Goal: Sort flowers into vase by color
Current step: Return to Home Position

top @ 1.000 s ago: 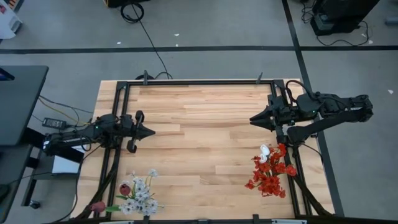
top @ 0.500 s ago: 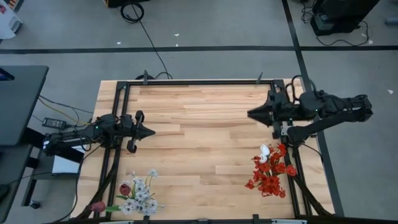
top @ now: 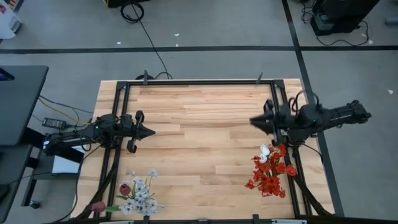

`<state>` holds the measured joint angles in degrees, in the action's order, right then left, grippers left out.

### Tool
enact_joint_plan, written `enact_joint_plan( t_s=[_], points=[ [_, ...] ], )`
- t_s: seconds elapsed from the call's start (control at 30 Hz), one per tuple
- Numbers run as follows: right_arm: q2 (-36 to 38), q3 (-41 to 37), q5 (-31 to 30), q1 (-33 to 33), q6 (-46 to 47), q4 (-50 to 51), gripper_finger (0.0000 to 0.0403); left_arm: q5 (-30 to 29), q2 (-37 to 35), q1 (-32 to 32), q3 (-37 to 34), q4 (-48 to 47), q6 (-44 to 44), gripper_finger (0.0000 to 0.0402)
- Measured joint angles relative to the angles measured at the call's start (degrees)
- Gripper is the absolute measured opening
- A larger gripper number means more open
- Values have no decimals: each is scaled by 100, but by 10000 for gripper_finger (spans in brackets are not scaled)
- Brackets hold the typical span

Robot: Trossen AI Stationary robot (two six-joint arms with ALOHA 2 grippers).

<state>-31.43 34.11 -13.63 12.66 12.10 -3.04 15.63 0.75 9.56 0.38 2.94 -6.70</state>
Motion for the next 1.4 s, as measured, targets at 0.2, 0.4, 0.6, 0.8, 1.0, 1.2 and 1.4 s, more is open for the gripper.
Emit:
enact_joint_plan(
  t_s=[0.2,0.4,0.6,0.8,1.0,1.2,1.4],
  points=[
    [907,-1382,190,-101,-286,-819,75,1,0,0,0,0,0,9],
    [1654,-1917,180,-343,-348,-596,75,1,0,0,-2,0,0,9],
    [2260,-2506,-43,-575,-374,-618,75,1,0,0,-2,0,0,9],
    [2629,-2976,-41,-749,-180,-634,75,1,-1,0,-2,0,-2,9],
    [2865,-3367,-462,-833,-211,-606,75,-1,0,0,-2,0,0,9],
    [2679,-3375,-1206,-942,101,-127,75,-1,-1,0,-2,2,-2,9],
    [2648,-3374,-1175,-959,37,-156,75,0,-2,0,-2,2,-2,9]
  ],
)
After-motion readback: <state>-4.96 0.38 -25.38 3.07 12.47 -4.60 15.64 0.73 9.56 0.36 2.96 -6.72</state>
